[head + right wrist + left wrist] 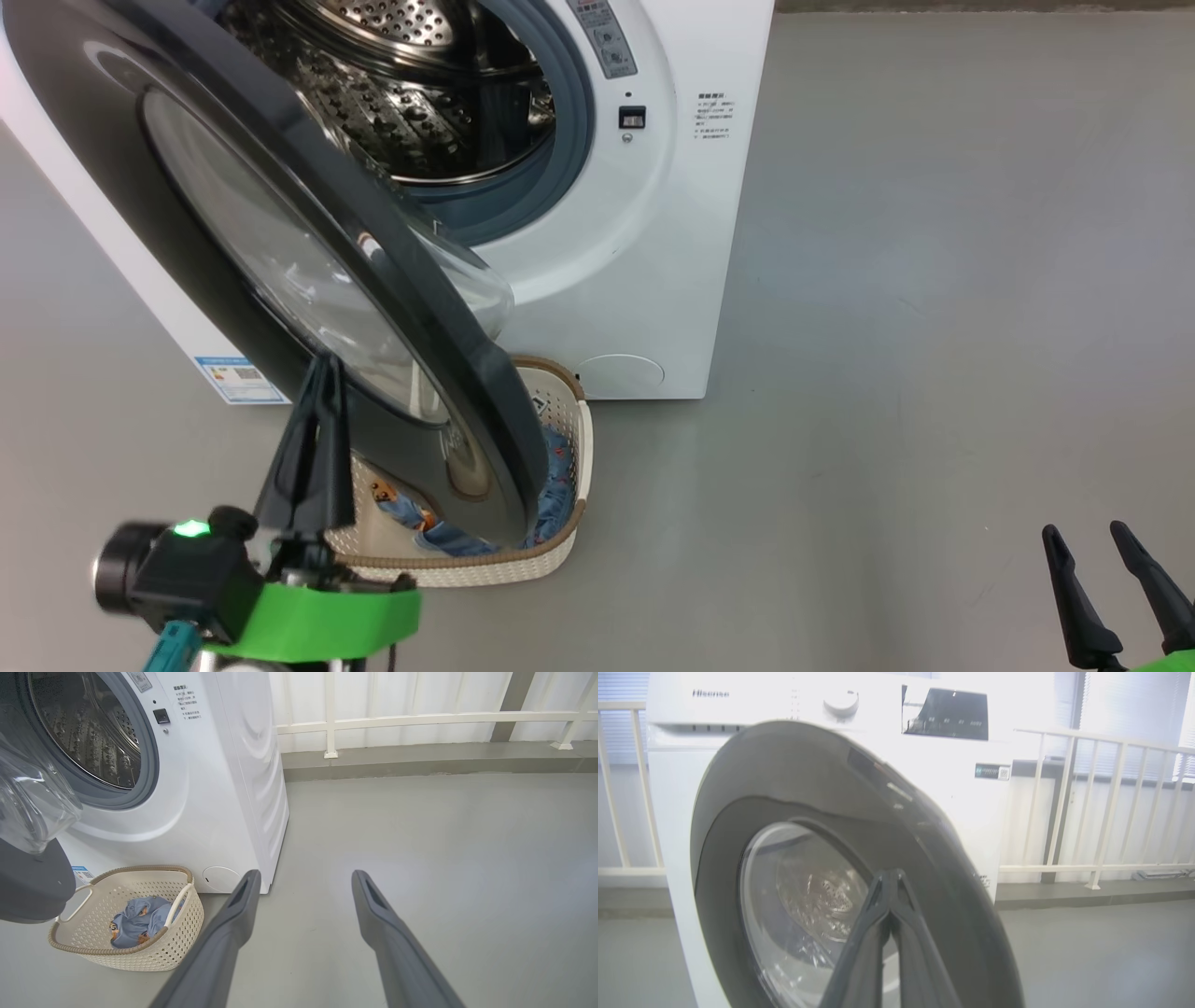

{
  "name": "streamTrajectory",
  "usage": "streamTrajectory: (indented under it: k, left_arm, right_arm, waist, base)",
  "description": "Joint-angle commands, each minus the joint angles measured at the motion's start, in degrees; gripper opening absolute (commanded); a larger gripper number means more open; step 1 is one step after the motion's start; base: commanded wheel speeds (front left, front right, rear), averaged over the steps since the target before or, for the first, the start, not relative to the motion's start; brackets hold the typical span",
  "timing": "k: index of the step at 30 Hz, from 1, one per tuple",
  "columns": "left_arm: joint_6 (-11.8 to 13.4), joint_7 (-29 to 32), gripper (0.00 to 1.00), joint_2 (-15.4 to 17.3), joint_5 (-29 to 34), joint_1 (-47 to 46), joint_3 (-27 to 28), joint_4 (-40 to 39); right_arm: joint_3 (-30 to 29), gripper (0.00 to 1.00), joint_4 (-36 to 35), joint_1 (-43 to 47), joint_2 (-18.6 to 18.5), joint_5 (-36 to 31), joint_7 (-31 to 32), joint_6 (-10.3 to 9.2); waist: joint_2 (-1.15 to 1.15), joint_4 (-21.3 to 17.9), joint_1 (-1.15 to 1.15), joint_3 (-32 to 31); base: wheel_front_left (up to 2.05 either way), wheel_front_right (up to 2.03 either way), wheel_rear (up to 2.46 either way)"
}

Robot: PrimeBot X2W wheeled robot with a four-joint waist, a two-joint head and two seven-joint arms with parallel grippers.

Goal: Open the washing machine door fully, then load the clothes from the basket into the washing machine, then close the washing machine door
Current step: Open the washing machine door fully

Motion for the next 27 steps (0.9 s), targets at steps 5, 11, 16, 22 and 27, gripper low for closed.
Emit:
streamTrajectory:
  k: [5,11,16,22,27]
  left_arm:
    - [2.14,-0.36,0.0,0.48,0.16,-4.14,-4.79,-10.79]
    - [1.69,-0.36,0.0,0.48,-4.16,-5.7,-16.27,-8.97]
    - [1.12,-0.36,0.0,0.48,-9.26,-7.43,-21.57,-2.91]
    - [0.69,-0.36,0.0,0.48,-13.23,-10.16,-22.88,5.78]
    - [1.03,-0.36,0.0,0.48,-15.5,-12.65,-21.97,12.27]
  right_arm:
    - [0.54,1.0,-1.21,-0.26,-1.26,-0.83,-0.7,0.09]
    - [0.91,1.0,-1.52,-0.76,-0.96,-0.8,-0.7,0.09]
    - [1.72,1.0,-1.56,-1.59,-0.81,-0.59,-0.7,0.09]
    - [1.65,1.0,-1.79,-2.38,-0.55,-0.2,-0.7,0.09]
    - [1.63,1.0,-1.75,-3.01,-0.61,0.08,-0.7,0.09]
  waist:
    - [0.0,-0.27,0.0,0.25]
    - [0.0,-0.83,0.0,0.64]
    - [0.0,-1.45,0.0,1.43]
    - [0.0,-1.73,0.0,2.47]
    - [0.0,-1.93,0.0,3.11]
  base:
    - [0.0,0.0,0.0]
    - [0.0,0.0,0.0]
    - [0.0,0.0,0.0]
    - [0.0,0.0,0.0]
    - [0.0,0.0,0.0]
